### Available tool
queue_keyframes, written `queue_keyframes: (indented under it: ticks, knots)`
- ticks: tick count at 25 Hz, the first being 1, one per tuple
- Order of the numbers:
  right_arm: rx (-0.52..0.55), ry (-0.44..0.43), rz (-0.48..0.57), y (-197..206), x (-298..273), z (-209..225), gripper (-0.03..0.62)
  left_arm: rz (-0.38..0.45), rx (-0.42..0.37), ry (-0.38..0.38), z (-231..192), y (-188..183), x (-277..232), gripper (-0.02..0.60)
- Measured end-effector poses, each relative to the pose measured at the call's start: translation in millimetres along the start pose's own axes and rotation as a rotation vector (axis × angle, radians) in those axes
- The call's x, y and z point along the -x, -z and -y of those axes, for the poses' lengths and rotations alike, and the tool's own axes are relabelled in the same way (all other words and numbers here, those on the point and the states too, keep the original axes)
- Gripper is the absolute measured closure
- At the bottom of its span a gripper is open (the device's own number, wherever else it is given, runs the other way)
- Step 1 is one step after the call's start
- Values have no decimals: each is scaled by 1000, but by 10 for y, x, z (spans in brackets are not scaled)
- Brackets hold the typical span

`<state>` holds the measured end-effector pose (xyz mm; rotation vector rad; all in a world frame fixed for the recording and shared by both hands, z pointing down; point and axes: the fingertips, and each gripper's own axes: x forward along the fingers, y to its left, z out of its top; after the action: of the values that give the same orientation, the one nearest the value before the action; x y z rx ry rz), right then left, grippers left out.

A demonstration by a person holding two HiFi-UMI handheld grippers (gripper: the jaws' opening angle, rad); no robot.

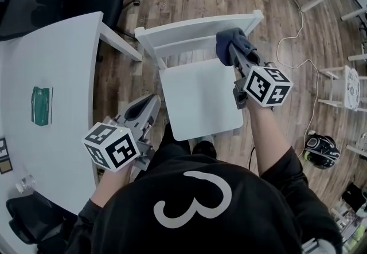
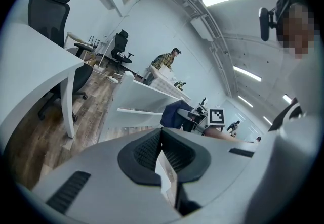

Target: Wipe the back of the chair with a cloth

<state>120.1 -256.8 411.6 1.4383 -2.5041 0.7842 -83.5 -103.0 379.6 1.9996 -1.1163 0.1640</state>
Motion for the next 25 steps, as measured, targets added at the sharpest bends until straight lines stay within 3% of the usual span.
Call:
queue_keyframes:
  ticks: [13,18,25]
  knots:
    - [73,-303,-132,506,-402,-1480,540,43,50,-45,-373,-69,268,568]
    - [102,-346,-175,689,-605,-1767,540,51,68,-66,-558,-100,353,568]
    - [144,-341,-206,847,-903,-1889,542,44,78,-81,-694,-122,387,568]
